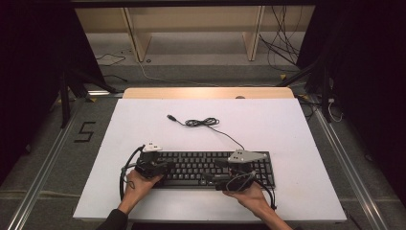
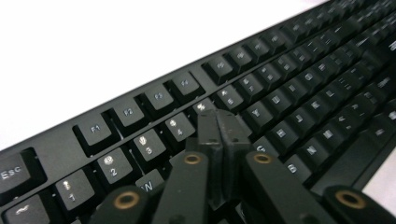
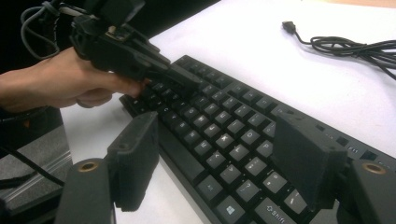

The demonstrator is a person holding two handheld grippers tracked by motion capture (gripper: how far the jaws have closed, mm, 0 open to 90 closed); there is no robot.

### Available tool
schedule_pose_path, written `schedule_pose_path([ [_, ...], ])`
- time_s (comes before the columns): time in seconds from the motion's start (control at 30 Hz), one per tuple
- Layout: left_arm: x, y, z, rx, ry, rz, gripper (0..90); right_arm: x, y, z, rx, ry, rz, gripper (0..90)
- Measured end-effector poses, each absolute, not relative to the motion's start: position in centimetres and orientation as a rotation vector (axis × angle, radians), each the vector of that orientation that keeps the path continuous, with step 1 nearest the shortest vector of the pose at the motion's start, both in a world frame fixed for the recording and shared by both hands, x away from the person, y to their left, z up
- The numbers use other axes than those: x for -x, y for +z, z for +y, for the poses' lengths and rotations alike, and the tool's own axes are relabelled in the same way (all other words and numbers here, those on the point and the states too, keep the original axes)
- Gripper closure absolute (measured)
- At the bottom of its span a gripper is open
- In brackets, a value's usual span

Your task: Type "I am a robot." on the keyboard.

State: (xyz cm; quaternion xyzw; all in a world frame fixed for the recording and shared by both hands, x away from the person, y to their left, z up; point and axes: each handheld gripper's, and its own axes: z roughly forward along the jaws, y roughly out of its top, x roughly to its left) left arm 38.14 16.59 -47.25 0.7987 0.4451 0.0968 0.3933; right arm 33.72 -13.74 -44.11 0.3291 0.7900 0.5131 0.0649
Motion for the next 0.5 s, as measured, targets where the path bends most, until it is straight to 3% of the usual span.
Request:
schedule_pose_path([
  [0.13,-37.7,-46.4,17.0,-1.975,0.257,1.121,80.0,-33.8,-44.2,-13.8,-0.994,1.545,2.382,32.7],
  [0.5,-36.1,-45.5,18.4,-1.875,0.225,1.087,45.6,-34.1,-44.4,-13.7,-1.004,1.534,2.378,32.8],
])
